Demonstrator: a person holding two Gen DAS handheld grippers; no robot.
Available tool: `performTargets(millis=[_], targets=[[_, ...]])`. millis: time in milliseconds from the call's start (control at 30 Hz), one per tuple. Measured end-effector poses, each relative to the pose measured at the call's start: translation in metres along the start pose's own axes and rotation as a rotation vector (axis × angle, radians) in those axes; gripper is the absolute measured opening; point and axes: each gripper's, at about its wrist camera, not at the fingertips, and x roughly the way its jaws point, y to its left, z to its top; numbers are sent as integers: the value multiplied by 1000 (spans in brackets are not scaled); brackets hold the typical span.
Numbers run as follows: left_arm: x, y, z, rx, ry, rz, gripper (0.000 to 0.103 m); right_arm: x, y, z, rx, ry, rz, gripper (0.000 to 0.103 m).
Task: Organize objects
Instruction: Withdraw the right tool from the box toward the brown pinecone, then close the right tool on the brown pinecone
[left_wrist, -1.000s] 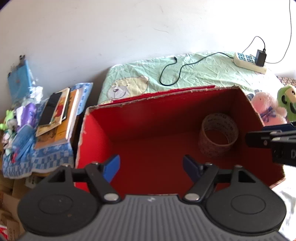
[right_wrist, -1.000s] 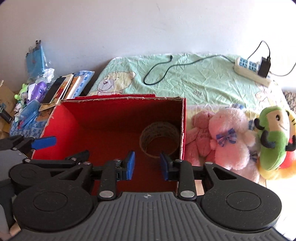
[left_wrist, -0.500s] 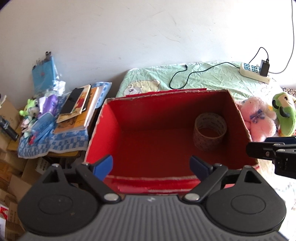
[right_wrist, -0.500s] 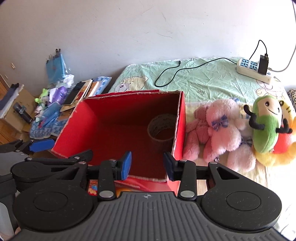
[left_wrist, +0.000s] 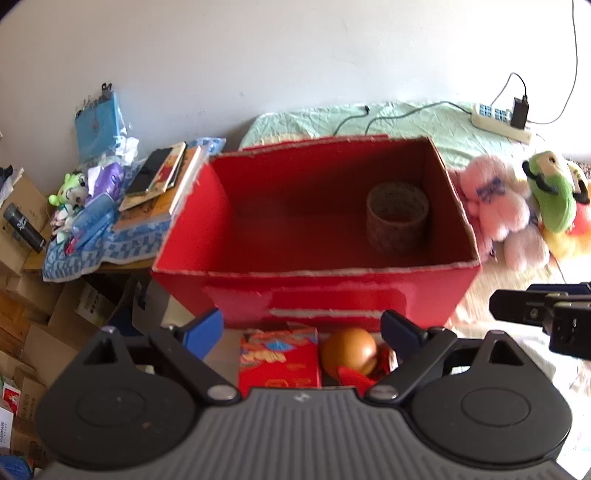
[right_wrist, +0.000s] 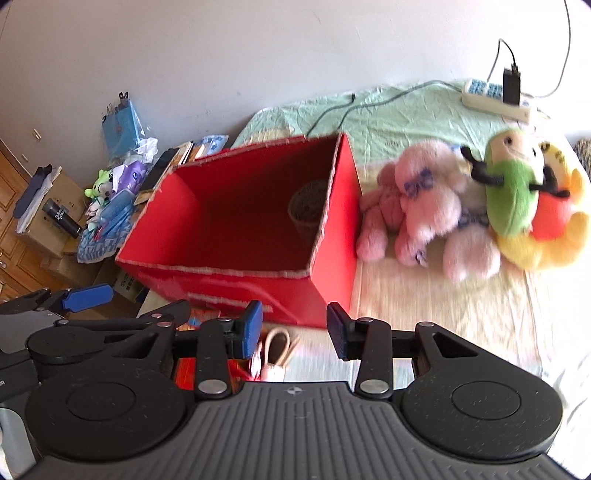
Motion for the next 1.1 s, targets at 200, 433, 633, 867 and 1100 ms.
performTargets(millis=[200,433,633,867,1100], targets=[[5,-12,-15,11,44,-11,93,3,-8,-18,38,37,0,41],[14,-24,-26,33,87,-14,94,11,-21,-33,82,82,8,41],[19,-28,-37,43,103,-27,94,19,-36,-43,130,125,24,41],[14,-26,-63,65,78,-178,92,31,-69,-58,248,201,96,41],[8,-37,-102,116,111,-403,87,41,-92,-74,320,255,262,40]])
